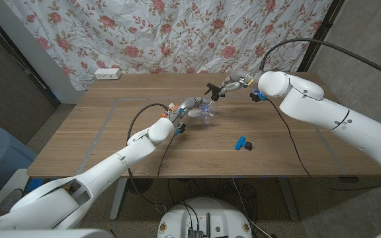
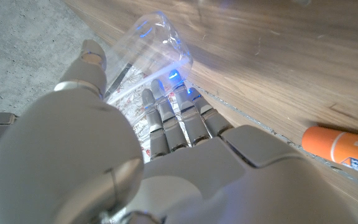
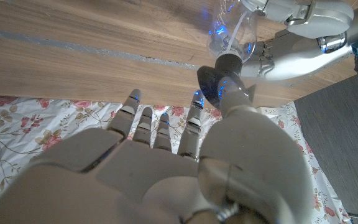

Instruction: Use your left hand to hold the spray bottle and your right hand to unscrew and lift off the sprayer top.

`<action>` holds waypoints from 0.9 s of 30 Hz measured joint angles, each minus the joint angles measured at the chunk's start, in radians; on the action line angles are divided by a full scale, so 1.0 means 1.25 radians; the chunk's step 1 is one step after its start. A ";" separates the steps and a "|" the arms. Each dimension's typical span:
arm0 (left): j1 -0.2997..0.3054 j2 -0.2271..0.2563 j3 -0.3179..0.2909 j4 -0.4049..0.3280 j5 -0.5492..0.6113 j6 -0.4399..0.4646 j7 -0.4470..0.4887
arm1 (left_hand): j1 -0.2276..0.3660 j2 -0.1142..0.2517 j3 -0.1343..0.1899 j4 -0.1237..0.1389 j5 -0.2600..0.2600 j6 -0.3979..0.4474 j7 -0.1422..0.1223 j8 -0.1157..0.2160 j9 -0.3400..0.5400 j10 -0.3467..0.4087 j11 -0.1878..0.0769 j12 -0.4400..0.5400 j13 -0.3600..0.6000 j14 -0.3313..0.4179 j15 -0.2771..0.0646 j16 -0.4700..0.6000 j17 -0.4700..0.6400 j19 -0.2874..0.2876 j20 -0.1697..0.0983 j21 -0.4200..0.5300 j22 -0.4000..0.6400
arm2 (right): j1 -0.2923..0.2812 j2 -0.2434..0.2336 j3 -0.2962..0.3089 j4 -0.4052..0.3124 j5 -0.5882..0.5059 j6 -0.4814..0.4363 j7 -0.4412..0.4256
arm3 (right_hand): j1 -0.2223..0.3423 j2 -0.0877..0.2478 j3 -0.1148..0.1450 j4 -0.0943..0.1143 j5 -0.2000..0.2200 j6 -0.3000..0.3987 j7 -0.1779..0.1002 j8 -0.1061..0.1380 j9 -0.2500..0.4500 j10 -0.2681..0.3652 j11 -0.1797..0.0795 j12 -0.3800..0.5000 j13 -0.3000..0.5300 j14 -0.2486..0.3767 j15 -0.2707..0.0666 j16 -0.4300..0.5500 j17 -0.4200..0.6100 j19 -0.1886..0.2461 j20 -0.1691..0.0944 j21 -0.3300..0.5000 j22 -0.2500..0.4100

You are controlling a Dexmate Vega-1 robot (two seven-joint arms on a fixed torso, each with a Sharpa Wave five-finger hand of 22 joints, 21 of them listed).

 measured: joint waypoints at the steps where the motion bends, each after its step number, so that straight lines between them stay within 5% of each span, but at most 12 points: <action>1: 0.000 0.000 0.000 0.001 -0.001 -0.001 -0.001 | 0.000 0.000 0.000 0.000 0.000 0.000 0.000 0.000 0.000 0.000 0.000 -0.001 0.000 0.001 -0.001 0.000 0.000 0.000 0.000 0.000 0.000 | 0.000 0.000 0.001 0.001 0.003 0.001 -0.002 | 0.013 0.000 0.002 -0.002 0.000 0.005 -0.005 0.003 0.003 0.002 -0.002 0.000 0.000 -0.001 -0.001 0.000 0.000 0.001 -0.001 0.000 0.000; 12: -0.001 -0.002 0.002 0.003 -0.003 -0.002 -0.003 | 0.000 0.000 0.000 0.000 -0.002 0.000 0.000 0.000 -0.001 0.000 0.000 -0.004 0.000 0.001 -0.001 -0.003 0.000 0.000 0.000 0.000 0.000 | -0.016 0.004 0.015 0.008 0.025 0.015 -0.039 | 0.096 -0.006 0.025 0.003 0.000 0.081 -0.080 0.044 0.018 0.036 -0.044 0.009 0.000 0.022 -0.032 0.010 0.004 0.015 -0.018 0.000 0.000; 19: 0.000 -0.003 0.003 0.003 -0.003 -0.003 -0.003 | 0.000 0.000 0.000 0.000 0.001 0.000 0.000 0.000 -0.003 0.000 0.000 -0.005 0.000 0.001 -0.001 -0.003 0.000 0.000 0.000 0.000 0.000 | -0.034 0.007 0.027 0.008 0.036 0.025 -0.075 | 0.132 -0.006 0.029 0.007 0.000 0.145 -0.086 0.070 0.021 0.065 -0.073 0.016 0.000 0.047 -0.057 0.025 0.010 0.029 -0.022 0.003 0.002; 27: 0.002 -0.003 0.003 0.003 -0.003 -0.007 -0.003 | 0.000 0.000 0.000 0.000 0.001 0.000 0.000 0.000 -0.003 0.000 0.000 -0.007 0.000 0.001 -0.001 -0.006 0.000 0.000 0.000 0.000 0.000 | -0.062 0.012 0.049 0.007 0.055 0.042 -0.117 | 0.150 -0.011 0.029 0.007 0.000 0.158 -0.086 0.072 0.019 0.071 -0.079 0.016 0.000 0.048 -0.064 0.031 0.013 0.036 -0.020 0.003 0.002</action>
